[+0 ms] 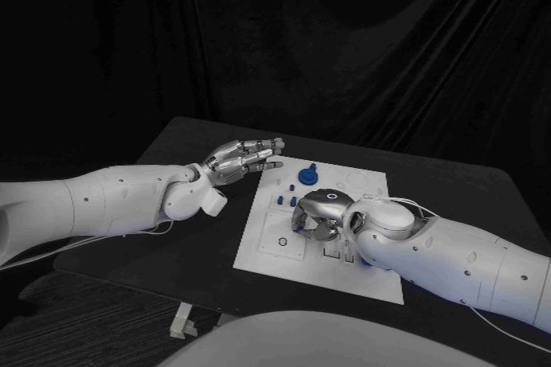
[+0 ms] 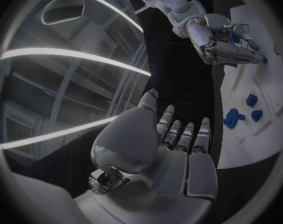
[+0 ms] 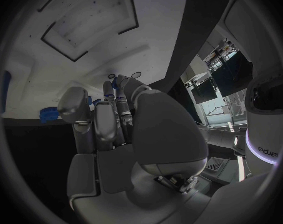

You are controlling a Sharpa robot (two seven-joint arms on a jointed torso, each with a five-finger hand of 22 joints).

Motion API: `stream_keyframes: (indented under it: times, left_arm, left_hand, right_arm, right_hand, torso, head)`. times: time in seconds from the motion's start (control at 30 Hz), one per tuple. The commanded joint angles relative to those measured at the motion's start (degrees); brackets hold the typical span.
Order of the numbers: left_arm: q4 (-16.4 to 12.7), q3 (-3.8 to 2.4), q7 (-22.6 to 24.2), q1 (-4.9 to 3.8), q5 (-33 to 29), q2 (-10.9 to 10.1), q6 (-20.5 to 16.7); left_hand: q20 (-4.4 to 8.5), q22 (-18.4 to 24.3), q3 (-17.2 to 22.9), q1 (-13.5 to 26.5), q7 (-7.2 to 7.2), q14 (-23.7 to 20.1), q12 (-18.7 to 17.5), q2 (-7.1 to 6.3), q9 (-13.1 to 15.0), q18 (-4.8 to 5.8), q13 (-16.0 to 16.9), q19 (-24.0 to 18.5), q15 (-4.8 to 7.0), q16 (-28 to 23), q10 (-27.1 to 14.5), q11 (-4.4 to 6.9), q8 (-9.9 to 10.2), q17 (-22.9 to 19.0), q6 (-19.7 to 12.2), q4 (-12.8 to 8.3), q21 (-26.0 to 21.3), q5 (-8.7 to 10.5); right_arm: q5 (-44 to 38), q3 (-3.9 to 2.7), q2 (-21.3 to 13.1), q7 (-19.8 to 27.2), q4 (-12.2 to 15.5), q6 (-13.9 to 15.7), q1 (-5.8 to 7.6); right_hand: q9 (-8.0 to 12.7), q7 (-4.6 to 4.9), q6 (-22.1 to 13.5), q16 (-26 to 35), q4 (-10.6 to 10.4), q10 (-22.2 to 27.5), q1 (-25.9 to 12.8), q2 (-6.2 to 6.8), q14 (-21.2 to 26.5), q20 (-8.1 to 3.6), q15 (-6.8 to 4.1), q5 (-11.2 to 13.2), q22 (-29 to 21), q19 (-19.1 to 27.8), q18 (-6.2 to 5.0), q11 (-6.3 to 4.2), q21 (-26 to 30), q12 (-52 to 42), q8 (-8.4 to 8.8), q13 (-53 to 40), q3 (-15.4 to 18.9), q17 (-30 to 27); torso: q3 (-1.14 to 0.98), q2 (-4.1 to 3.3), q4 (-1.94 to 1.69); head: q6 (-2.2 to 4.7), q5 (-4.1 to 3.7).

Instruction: Assemble the parts on the task board

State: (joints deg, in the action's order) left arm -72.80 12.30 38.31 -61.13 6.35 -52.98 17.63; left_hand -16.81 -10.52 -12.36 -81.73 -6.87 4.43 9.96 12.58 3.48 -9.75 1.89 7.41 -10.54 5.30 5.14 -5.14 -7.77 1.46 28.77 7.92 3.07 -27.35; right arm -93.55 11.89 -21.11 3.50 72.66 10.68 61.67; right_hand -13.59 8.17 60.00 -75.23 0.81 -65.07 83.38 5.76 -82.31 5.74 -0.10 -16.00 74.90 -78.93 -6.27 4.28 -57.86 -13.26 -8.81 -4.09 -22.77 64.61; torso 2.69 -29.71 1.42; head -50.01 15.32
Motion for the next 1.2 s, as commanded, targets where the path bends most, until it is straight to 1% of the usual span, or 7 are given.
stream_keyframes:
  times: [0.03, 0.23, 0.5, 0.67, 0.83, 0.97, 1.2]
  left_arm:
    - [0.00, -0.06, 0.41, 0.10, -0.45, 0.13, 0.72]
    - [0.12, -0.06, 0.27, 0.15, -0.45, 0.19, 0.69]
    - [0.17, -0.06, -0.01, 0.19, -0.45, 0.23, 0.72]
    - [0.23, -0.06, -0.20, 0.21, -0.45, 0.28, 0.80]
    - [0.27, -0.06, -0.34, 0.24, -0.45, 0.38, 0.93]
    - [0.30, -0.06, -0.37, 0.27, -0.45, 0.42, 1.00]
    - [0.33, -0.06, -0.43, 0.33, -0.45, 0.37, 1.07]
  left_hand:
    - [0.00, 0.05, 0.37, 0.01, 0.01, 0.14, -0.19, 0.53, -0.08, 0.93, -0.04, -0.01, -0.10, 0.16, -0.11, -0.20, -0.09, -0.02, -0.52, -0.03, 0.05, -0.30]
    - [0.00, 0.13, 0.54, 0.00, 0.00, 0.09, -0.17, 0.88, -0.10, 0.98, -0.04, -0.02, -0.12, 0.15, -0.17, -0.20, -0.10, -0.02, -0.61, 0.09, 0.03, -0.31]
    - [0.01, 0.17, 0.69, 0.07, 0.00, 0.06, -0.19, 1.27, -0.12, 1.03, -0.04, 0.01, -0.13, 0.17, -0.24, -0.20, -0.12, -0.02, -0.71, 0.31, 0.03, -0.30]
    - [0.01, 0.25, 0.80, 0.13, 0.01, 0.02, -0.12, 1.56, -0.11, 1.07, -0.03, -0.01, -0.12, 0.17, -0.25, -0.20, -0.17, -0.03, -0.65, 0.50, 0.01, -0.28]
    - [0.01, 0.26, 0.84, 0.15, 0.01, 0.03, -0.11, 1.66, -0.11, 1.08, -0.03, -0.01, -0.13, 0.18, -0.25, -0.20, -0.19, -0.03, -0.63, 0.56, 0.01, -0.27]
    - [0.01, 0.30, 0.88, 0.17, 0.01, 0.02, -0.08, 1.76, -0.10, 1.09, -0.03, -0.02, -0.12, 0.18, -0.24, -0.20, -0.21, -0.03, -0.60, 0.63, 0.00, -0.26]
    - [0.01, 0.31, 0.92, 0.17, 0.02, 0.02, -0.05, 1.84, -0.09, 1.10, -0.02, -0.02, -0.13, 0.20, -0.24, -0.20, -0.24, -0.02, -0.55, 0.68, 0.00, -0.25]
  right_arm:
    - [-0.38, -0.03, -0.18, -0.67, 0.31, 0.48, -0.16]
    - [-0.38, -0.03, -0.36, -0.63, 0.45, 0.52, -0.15]
    - [-0.38, -0.03, -0.44, -0.47, 0.15, 0.87, -0.15]
    - [-0.38, -0.03, -0.43, -0.42, -0.06, 0.79, -0.14]
    - [-0.38, -0.03, -0.35, -0.47, -0.17, 0.73, -0.14]
    - [-0.38, -0.03, -0.27, -0.67, -0.28, 0.58, -0.14]
    - [-0.39, -0.03, -0.12, -1.27, -0.42, -0.36, -0.14]
  right_hand:
    - [-0.10, -0.16, -0.20, 0.26, 0.32, -0.39, 0.53, -0.41, 0.02, -0.11, -0.12, -1.16, 7.17, -0.06, 0.22, 0.10, 0.27, -0.06, 0.46, -0.16, -0.24, -0.09]
    - [-0.09, -0.06, -0.26, 0.40, 0.24, -0.42, 0.14, -0.74, 0.11, -0.14, -0.08, -4.32, 7.12, 0.16, 0.19, 0.17, 0.36, 0.27, 0.91, -0.28, -0.52, -0.24]
    - [0.04, -0.09, -0.21, 0.41, 0.03, -0.81, -0.32, -0.93, 0.15, -0.15, -0.11, -5.69, 7.08, 0.32, 0.15, 0.09, 0.44, 0.12, 1.17, -0.50, -0.61, -0.22]
    - [0.51, -0.14, -0.14, 0.35, -0.43, -0.81, -1.34, -1.47, 0.14, -0.21, -0.18, -9.87, 7.08, 0.47, 0.16, 0.05, 0.20, -0.12, 1.80, -0.97, -1.16, -0.11]
    - [0.61, -0.12, -0.13, 0.35, -0.51, -0.75, -1.52, -1.57, 0.14, -0.22, -0.17, -10.30, 7.09, 0.47, 0.17, 0.04, 0.11, -0.13, 1.91, -1.03, -1.29, -0.10]
    - [0.73, -0.17, 0.01, 0.40, -0.30, -0.76, -1.57, -1.33, 0.19, -0.22, -0.19, -9.30, 7.05, 0.58, 0.13, -0.02, 0.22, -0.23, 2.00, -1.18, -1.20, -0.18]
    - [0.80, -0.20, 0.06, 0.46, -0.11, -0.72, -1.42, -1.30, 0.24, -0.23, -0.21, -8.97, 6.97, 0.71, 0.07, -0.04, 0.47, -0.27, 2.06, -1.25, -1.27, -0.28]
  torso:
    - [0.01, 0.00, 0.01]
    - [-0.01, 0.00, -0.01]
    - [-0.01, 0.01, 0.03]
    - [0.00, 0.01, 0.03]
    - [-0.01, 0.00, 0.02]
    - [-0.02, -0.01, 0.01]
    - [-0.01, -0.03, -0.01]
  head:
    - [0.01, 0.12]
    - [0.01, 0.02]
    - [0.01, 0.03]
    - [0.01, 0.04]
    - [0.01, 0.06]
    - [0.01, 0.08]
    - [0.01, 0.21]
